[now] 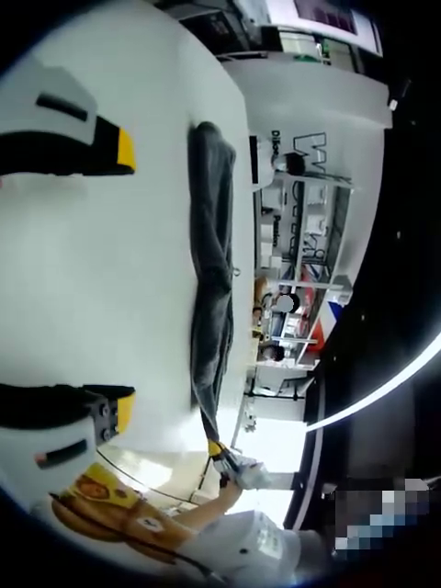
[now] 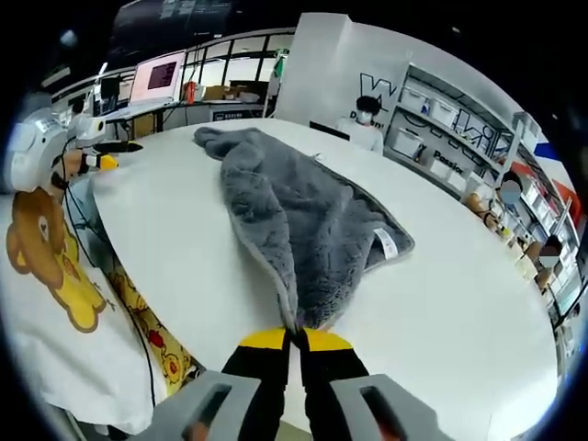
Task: Fold the towel on the table until its edges align and the towel forms a compact rectangular stack.
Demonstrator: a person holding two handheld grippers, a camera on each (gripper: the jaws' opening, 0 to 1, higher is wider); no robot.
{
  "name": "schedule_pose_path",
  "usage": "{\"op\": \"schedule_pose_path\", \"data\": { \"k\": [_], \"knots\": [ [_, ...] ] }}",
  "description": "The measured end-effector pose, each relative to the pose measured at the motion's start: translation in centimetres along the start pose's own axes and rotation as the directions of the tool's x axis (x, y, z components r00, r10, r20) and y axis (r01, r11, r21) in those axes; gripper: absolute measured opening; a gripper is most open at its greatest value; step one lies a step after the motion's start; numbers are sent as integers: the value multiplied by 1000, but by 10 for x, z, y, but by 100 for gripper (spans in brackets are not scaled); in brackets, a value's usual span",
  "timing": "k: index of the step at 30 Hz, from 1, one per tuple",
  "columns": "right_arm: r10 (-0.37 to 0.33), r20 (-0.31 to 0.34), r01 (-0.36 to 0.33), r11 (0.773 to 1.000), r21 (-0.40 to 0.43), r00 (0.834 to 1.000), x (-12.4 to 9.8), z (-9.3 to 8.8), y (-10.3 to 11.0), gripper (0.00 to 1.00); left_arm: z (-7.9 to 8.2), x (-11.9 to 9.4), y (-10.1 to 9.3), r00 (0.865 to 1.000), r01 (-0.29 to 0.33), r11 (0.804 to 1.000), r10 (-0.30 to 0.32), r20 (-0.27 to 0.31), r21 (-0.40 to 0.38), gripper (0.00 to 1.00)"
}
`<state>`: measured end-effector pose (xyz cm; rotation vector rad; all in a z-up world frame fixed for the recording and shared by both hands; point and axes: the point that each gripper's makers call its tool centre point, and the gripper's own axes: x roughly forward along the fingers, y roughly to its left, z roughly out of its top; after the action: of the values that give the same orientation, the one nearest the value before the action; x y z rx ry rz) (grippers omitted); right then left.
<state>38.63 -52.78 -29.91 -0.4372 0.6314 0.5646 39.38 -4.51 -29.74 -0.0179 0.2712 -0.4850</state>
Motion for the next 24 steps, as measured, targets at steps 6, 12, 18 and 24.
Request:
{"op": "schedule_pose_path", "data": {
  "k": [6, 12, 18, 24],
  "knots": [
    [4, -5, -4, 1000, 0, 1000, 1, -2, 2, 7, 0, 1, -1, 1000, 4, 1000, -4, -1, 1, 99],
    [13, 13, -13, 1000, 7, 1000, -4, 2, 3, 11, -1, 2, -2, 1000, 11, 1000, -11, -2, -1, 99],
    [17, 14, -17, 1000, 4, 1000, -4, 5, 5, 15, -2, 4, -3, 1000, 17, 1000, -17, -2, -3, 99],
    [28, 32, -28, 1000, 7, 999, -2, 11, 6, 23, -2, 3, -3, 1000, 14, 1000, -14, -3, -4, 99]
  ]
}}
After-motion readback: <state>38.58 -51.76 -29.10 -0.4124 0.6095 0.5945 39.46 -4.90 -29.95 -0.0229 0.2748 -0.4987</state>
